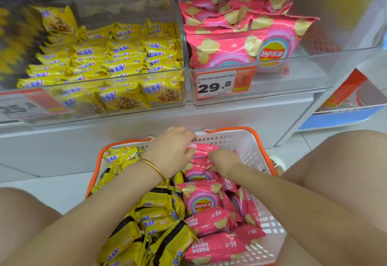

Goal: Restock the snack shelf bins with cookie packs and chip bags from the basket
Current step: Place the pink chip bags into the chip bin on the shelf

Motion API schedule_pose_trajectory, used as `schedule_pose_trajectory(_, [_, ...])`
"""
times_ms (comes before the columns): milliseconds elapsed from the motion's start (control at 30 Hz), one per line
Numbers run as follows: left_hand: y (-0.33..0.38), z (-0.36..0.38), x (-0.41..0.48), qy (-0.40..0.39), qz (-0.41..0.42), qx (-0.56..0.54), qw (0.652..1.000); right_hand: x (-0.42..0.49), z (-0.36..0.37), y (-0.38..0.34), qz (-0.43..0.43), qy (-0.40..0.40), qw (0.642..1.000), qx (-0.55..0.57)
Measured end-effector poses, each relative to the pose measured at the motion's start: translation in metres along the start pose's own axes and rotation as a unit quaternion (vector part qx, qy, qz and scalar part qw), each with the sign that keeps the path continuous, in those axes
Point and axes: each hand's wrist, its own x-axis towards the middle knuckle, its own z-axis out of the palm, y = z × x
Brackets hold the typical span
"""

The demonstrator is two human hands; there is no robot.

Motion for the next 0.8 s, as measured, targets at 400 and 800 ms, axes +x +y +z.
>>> schedule_pose_trajectory(400, [0.034, -0.046, 0.003, -0.018, 0.032, 0.035, 0.999, -0.126, -0.155, 0.027, -0.127, 0.105, 0.971, 0.173])
schedule_pose_trajectory(800, [0.119, -0.192, 0.105, 0.296, 0.093, -0.192, 0.931, -0.193, -0.276, 0.106, -0.165, 0.459, 0.739, 0.464])
